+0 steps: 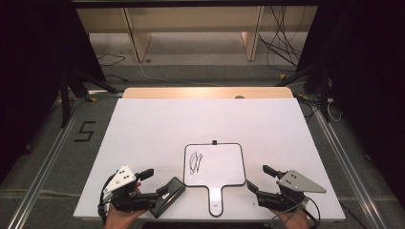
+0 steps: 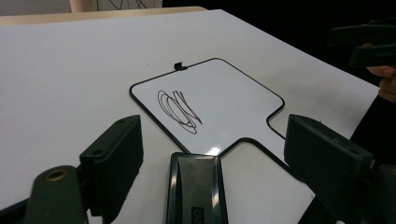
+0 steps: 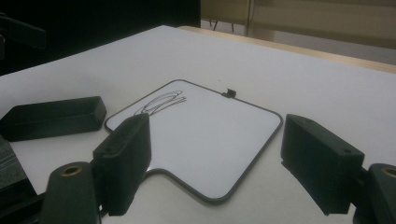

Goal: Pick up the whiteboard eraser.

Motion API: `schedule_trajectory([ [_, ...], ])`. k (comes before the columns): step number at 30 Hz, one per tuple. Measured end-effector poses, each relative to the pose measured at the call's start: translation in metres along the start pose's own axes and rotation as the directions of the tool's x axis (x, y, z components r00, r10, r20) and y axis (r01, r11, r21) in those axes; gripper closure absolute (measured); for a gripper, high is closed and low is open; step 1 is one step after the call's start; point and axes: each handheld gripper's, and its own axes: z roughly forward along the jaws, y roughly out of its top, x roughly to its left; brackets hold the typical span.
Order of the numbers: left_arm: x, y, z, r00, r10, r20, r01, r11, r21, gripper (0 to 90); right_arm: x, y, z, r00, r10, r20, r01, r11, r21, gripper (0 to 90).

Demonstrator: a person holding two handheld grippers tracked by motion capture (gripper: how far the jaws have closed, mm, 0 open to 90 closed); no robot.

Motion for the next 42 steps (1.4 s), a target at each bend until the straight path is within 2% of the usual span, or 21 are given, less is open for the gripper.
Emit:
schedule_trajectory([
  [14, -0.0016, -0.0011, 0.0020, 0.9999, 0.002, -0.011, -0.001, 0.9989, 0.047, 18.9, 0.0003, 0.0003, -0.0012, 1.0000, -0.001, 0.003, 0.001, 1.000, -0.002, 25.3],
  [21, -0.0033, -0.0023, 0.0024, 0.9996, 0.011, -0.025, -0.008, 0.9949, 0.101, 18.7, 0.0006, 0.0003, -0.0014, 1.0000, -0.001, 0.002, 0.001, 1.000, -0.003, 25.4],
  [28, -0.0031, -0.0024, 0.0016, 0.9996, 0.007, -0.027, -0.004, 0.9921, 0.126, 18.7, 0.0011, 0.0004, -0.0013, 1.0000, -0.006, 0.001, 0.006, 1.000, -0.004, 25.4],
  [34, -0.0054, -0.0023, 0.0015, 0.9992, 0.017, -0.036, -0.011, 0.9869, 0.161, 18.6, 0.0013, 0.0005, -0.0012, 1.0000, -0.006, -0.001, 0.006, 1.000, -0.004, 25.4],
  [40, -0.0077, -0.0060, 0.0061, 0.9986, 0.027, -0.046, -0.016, 0.9747, 0.223, 18.6, 0.0015, 0.0005, -0.0015, 1.0000, -0.006, -0.005, 0.006, 1.000, -0.006, 25.4],
  [42, -0.0077, -0.0066, 0.0067, 0.9984, 0.028, -0.049, -0.016, 0.9730, 0.230, 18.6, 0.0015, 0.0005, -0.0016, 1.0000, -0.006, -0.005, 0.006, 1.000, -0.006, 25.4],
])
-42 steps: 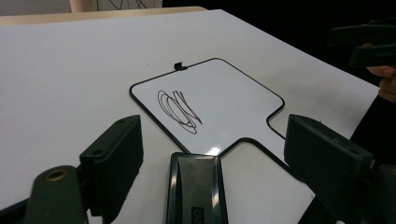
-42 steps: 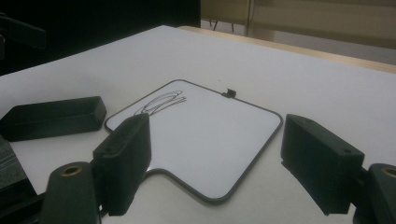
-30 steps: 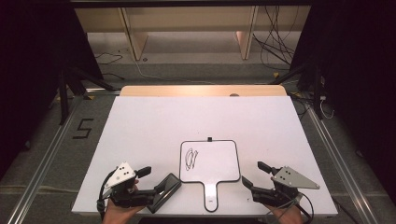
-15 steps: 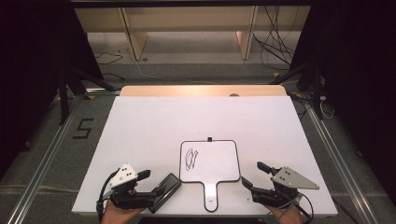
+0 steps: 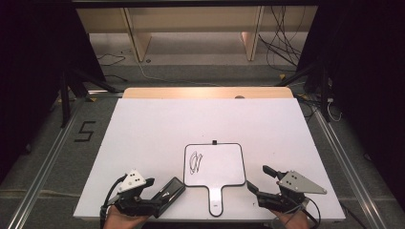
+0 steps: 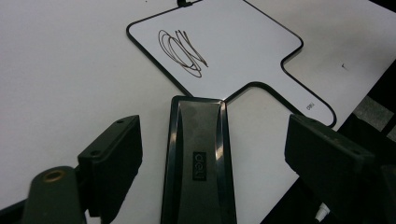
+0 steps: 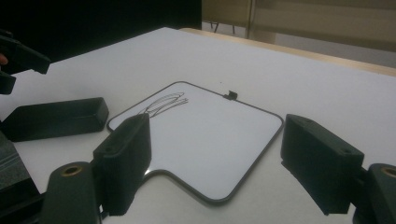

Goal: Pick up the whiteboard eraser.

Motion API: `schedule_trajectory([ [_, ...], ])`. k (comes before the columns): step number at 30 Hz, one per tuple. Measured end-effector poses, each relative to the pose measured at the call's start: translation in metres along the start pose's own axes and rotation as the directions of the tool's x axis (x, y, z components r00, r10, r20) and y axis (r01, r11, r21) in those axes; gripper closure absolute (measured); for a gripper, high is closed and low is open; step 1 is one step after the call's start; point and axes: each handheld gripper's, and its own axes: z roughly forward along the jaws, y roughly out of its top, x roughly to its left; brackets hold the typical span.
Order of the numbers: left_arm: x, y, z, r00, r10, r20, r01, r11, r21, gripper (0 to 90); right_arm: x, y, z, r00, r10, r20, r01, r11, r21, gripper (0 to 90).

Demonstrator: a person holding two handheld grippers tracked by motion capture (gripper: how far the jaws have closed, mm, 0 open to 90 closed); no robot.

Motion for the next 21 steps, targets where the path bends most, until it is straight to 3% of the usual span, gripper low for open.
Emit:
schedule_trajectory([
  [5, 0.000, -0.001, 0.002, 0.9999, 0.005, -0.010, -0.005, 0.9996, 0.028, 18.6, 0.000, 0.000, 0.000, 1.0000, 0.000, -0.002, 0.000, 1.000, 0.001, 25.4],
  [8, 0.000, -0.002, 0.006, 0.9996, 0.021, -0.021, -0.019, 0.9964, 0.083, 18.4, 0.000, 0.000, 0.001, 1.0000, -0.002, -0.002, 0.002, 1.000, 0.004, 25.4],
  [11, -0.002, -0.004, 0.013, 0.9986, 0.040, -0.034, -0.035, 0.9883, 0.149, 18.4, 0.000, 0.000, 0.001, 1.0000, -0.001, -0.003, 0.001, 1.000, 0.004, 25.4],
  [12, -0.004, -0.005, 0.017, 0.9976, 0.055, -0.042, -0.046, 0.9814, 0.187, 18.2, 0.000, 0.000, 0.001, 1.0000, -0.001, -0.005, 0.001, 1.000, 0.003, 25.4],
  [21, -0.002, -0.008, 0.027, 0.9968, 0.054, -0.060, -0.036, 0.9646, 0.261, 18.9, 0.000, -0.001, 0.000, 1.0000, 0.000, -0.009, 0.000, 1.000, -0.001, 25.4],
])
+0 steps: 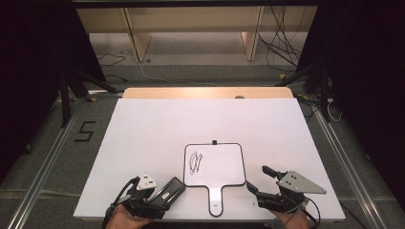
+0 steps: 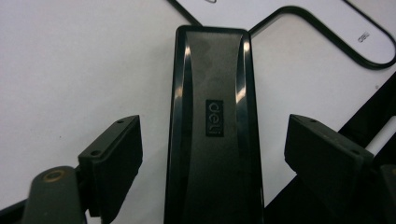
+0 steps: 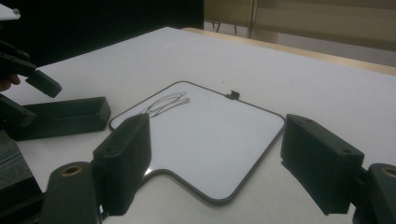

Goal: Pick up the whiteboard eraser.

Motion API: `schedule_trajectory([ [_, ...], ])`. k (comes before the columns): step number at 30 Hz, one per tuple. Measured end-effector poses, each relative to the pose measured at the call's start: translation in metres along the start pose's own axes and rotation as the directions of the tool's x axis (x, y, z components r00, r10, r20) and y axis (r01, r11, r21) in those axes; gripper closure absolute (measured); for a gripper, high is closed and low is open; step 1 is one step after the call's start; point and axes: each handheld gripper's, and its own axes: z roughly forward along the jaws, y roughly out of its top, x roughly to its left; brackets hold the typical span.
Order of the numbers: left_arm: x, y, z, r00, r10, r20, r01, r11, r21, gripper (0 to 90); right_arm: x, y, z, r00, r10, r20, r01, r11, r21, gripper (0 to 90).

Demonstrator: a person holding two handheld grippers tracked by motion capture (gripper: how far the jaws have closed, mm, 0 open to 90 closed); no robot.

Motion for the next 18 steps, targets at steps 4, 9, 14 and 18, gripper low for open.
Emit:
schedule_trajectory([
  [4, -0.002, 0.001, 0.007, 0.9996, 0.024, -0.017, -0.023, 0.9989, 0.041, 21.2, 0.000, 0.000, 0.000, 1.0000, 0.002, -0.004, -0.002, 1.000, -0.001, 25.4],
  [9, -0.002, 0.001, 0.011, 0.9993, 0.031, -0.022, -0.029, 0.9977, 0.061, 25.1, 0.001, 0.000, 0.000, 1.0000, 0.000, -0.003, 0.000, 1.000, 0.001, 25.5],
  [14, -0.003, 0.001, 0.013, 0.9989, 0.046, -0.012, -0.045, 0.9956, 0.082, 32.7, 0.000, 0.000, 0.000, 1.0000, 0.001, -0.005, -0.001, 1.000, -0.001, 25.8],
  [18, -0.003, 0.001, 0.016, 0.9981, 0.060, -0.013, -0.058, 0.9932, 0.101, 37.7, 0.000, 0.000, 0.000, 1.0000, 0.002, -0.007, -0.002, 1.000, 0.000, 25.9],
])
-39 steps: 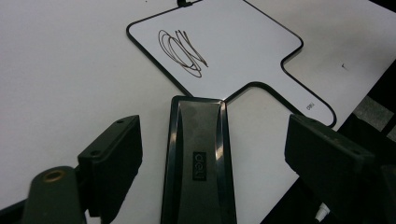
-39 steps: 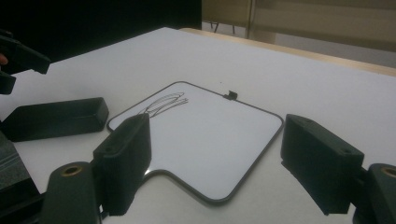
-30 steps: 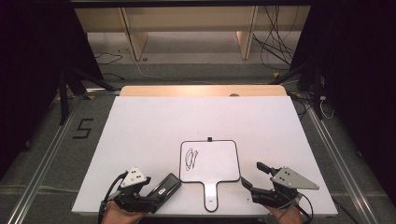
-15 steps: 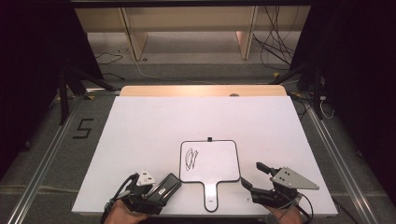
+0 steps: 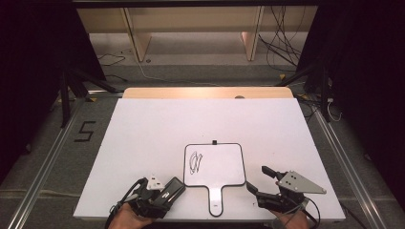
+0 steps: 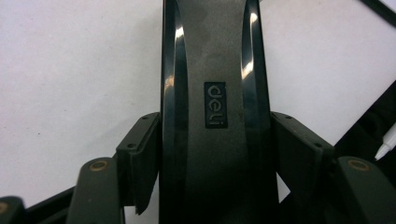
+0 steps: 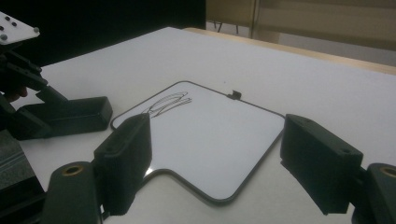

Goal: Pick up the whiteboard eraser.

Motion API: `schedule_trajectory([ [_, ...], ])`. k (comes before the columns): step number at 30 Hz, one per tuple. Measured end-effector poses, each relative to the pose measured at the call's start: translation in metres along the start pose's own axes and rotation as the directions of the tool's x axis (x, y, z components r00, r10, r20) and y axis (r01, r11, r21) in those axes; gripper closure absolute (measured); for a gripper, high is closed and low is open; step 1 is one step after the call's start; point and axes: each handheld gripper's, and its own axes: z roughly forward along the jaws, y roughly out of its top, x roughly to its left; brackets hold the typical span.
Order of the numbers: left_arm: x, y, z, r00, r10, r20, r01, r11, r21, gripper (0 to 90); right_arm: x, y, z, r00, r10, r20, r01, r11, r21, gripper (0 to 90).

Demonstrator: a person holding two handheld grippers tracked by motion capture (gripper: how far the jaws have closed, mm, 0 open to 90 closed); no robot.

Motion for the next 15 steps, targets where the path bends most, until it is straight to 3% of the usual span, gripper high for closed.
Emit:
schedule_trajectory([
  [9, 0.0042, 0.0034, 0.0011, 0.9997, -0.006, 0.024, 0.006, 0.9994, 0.034, 39.7, -0.0008, 0.0000, -0.0003, 1.0000, 0.002, -0.001, -0.002, 1.000, 0.000, 26.6],
  [13, 0.0023, 0.0047, 0.0002, 0.9999, 0.016, 0.005, -0.016, 0.9989, 0.044, 40.0, -0.0023, -0.0001, -0.0014, 0.9999, 0.013, 0.003, -0.013, 1.000, -0.003, 26.8],
  [15, 0.0026, 0.0047, 0.0000, 0.9999, 0.006, 0.011, -0.007, 0.9992, 0.040, 40.1, -0.0027, 0.0000, -0.0019, 0.9999, 0.015, 0.004, -0.015, 1.000, -0.004, 26.9],
])
